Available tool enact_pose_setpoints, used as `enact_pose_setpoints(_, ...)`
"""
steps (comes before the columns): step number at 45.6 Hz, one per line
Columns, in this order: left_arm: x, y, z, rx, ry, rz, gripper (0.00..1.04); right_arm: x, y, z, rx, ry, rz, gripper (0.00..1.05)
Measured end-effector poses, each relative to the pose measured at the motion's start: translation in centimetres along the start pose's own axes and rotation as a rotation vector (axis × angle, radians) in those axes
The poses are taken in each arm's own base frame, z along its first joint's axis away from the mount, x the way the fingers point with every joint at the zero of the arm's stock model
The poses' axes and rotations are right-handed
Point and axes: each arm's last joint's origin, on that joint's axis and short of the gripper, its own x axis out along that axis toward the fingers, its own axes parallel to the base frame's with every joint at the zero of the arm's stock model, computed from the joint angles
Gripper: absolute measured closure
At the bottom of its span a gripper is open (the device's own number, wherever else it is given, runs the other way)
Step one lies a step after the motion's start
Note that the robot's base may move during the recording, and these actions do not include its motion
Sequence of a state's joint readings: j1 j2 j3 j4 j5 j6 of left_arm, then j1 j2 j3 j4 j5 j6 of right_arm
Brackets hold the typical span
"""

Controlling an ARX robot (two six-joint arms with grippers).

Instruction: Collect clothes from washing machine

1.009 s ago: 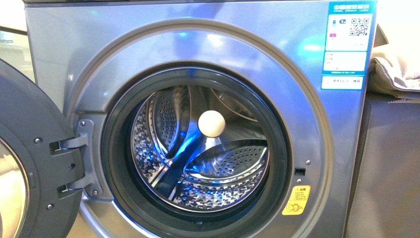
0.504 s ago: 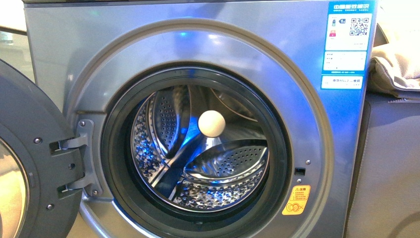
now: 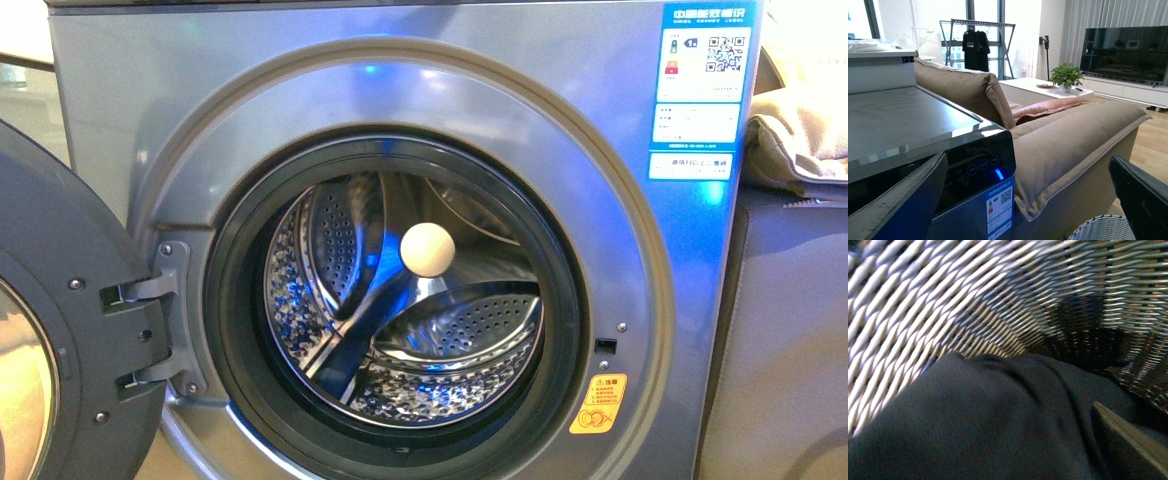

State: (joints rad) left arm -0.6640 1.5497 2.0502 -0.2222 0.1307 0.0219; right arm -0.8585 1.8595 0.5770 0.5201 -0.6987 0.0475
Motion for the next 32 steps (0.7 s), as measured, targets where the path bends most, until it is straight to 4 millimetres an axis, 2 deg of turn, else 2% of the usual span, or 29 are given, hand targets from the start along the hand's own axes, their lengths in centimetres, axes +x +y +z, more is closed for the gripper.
enact_pose_setpoints(8, 0.0, 0.0, 0.0, 0.0, 0.0, 0.0, 0.06, -0.7, 1.4, 0.7, -0.004, -0.029, 0.045, 0.06)
enact_pose_setpoints(20, 0.0, 0.0, 0.0, 0.0, 0.0, 0.0, 0.06, -4.0, 5.7, 2.7, -0.057, -0.165, 0.138, 0.08)
enact_pose_setpoints(23, 0.0, 0.0, 0.0, 0.0, 0.0, 0.0, 0.06, -5.4, 8.1, 4.2, -0.098, -0.241, 0.187, 0.08)
enact_pose_setpoints(32, 0.0, 0.0, 0.0, 0.0, 0.0, 0.0, 0.06, -8.1, 13.1, 6.7, -0.18, -0.387, 0.296, 0.08)
